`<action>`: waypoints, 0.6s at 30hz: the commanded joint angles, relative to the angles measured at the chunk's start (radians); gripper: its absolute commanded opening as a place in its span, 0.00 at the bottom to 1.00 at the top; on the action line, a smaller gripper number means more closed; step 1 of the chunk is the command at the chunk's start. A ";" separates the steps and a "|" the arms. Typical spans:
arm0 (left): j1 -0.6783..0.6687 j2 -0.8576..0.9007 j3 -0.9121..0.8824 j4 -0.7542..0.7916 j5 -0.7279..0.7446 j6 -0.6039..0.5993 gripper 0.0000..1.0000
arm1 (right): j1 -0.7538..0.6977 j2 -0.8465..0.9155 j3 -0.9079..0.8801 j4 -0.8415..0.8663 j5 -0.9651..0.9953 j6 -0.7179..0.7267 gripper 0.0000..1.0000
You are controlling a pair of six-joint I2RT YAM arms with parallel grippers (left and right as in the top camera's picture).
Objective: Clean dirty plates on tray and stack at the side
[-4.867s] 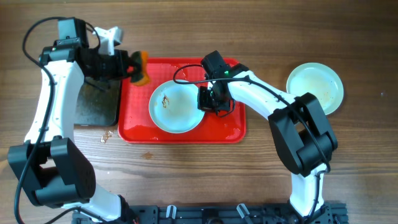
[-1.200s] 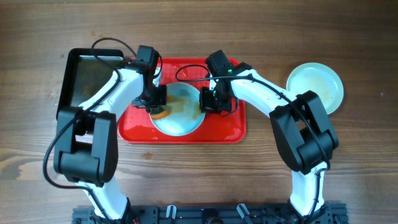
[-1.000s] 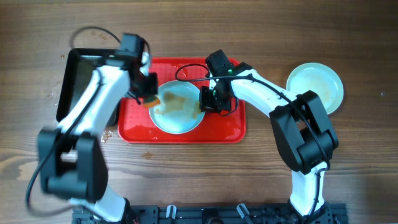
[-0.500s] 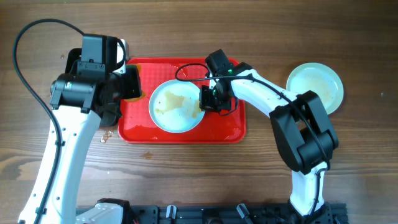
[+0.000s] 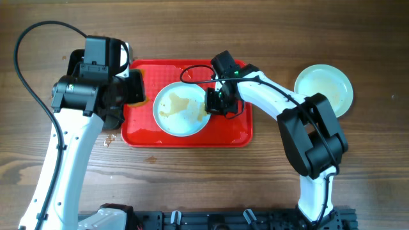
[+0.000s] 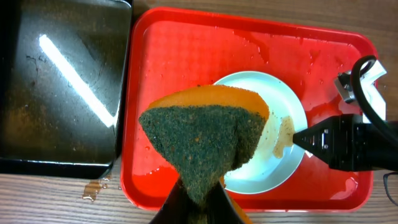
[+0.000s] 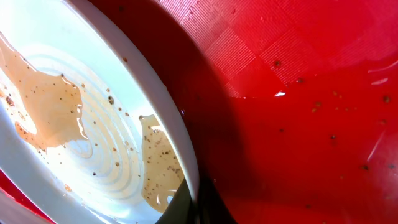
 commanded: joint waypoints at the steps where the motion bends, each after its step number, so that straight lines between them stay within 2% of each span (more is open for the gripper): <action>1: -0.001 -0.021 0.007 -0.013 -0.015 -0.013 0.04 | -0.006 0.026 -0.012 -0.009 0.039 -0.005 0.04; 8: -0.001 -0.023 0.007 -0.021 -0.015 -0.012 0.04 | -0.006 0.013 -0.012 -0.025 0.087 -0.006 0.05; 18: -0.002 -0.066 0.007 -0.048 -0.008 -0.009 0.04 | -0.006 -0.106 -0.012 -0.054 0.205 -0.032 0.04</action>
